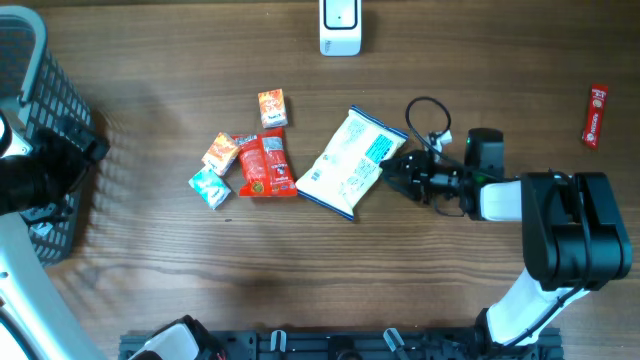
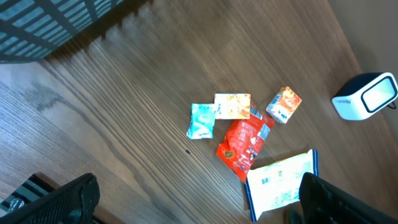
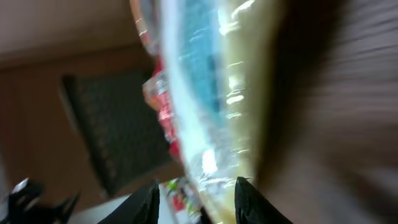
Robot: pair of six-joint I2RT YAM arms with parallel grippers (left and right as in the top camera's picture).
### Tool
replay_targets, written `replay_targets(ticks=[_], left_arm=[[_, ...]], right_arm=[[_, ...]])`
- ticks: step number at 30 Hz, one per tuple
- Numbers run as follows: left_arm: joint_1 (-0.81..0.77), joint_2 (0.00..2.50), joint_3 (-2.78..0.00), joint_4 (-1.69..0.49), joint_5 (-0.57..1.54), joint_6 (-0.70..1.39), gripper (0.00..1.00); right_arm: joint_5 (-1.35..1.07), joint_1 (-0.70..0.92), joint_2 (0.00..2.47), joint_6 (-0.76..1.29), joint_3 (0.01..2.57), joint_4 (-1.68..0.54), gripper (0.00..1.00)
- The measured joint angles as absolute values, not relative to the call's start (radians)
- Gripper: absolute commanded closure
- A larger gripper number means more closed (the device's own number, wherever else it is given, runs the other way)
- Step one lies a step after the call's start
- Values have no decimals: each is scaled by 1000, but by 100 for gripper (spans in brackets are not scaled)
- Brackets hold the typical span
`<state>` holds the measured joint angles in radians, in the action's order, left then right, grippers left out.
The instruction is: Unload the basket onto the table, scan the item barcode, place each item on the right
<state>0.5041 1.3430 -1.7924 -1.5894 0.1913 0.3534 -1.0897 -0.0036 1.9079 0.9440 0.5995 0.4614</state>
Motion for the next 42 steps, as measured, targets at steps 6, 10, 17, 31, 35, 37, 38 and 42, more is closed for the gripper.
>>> replay_targets(ticks=[6, 10, 17, 31, 35, 37, 38, 42], left_arm=[[504, 1343, -1792, -1589, 191, 353, 0], [504, 1343, -1792, -1589, 191, 353, 0], [504, 1343, -1792, -1589, 192, 354, 0], [452, 1350, -1792, -1513, 410, 265, 0], [328, 1396, -1793, -1464, 482, 199, 0], [242, 1447, -1793, -1428, 504, 182, 0], [204, 1477, -1793, -1410, 511, 176, 0], [91, 1597, -1792, -1344, 526, 164, 0]], right_arm=[[-970, -4, 1892, 860, 600, 379, 53], [-859, -3, 1793, 797, 603, 204, 49], [-712, -3, 1687, 728, 603, 112, 38], [-668, -2, 1668, 709, 603, 109, 21], [-668, -2, 1666, 709, 603, 116, 18], [-668, -2, 1666, 709, 603, 117, 17], [-668, -3, 1666, 709, 603, 117, 17], [-669, -3, 1665, 709, 603, 119, 15]])
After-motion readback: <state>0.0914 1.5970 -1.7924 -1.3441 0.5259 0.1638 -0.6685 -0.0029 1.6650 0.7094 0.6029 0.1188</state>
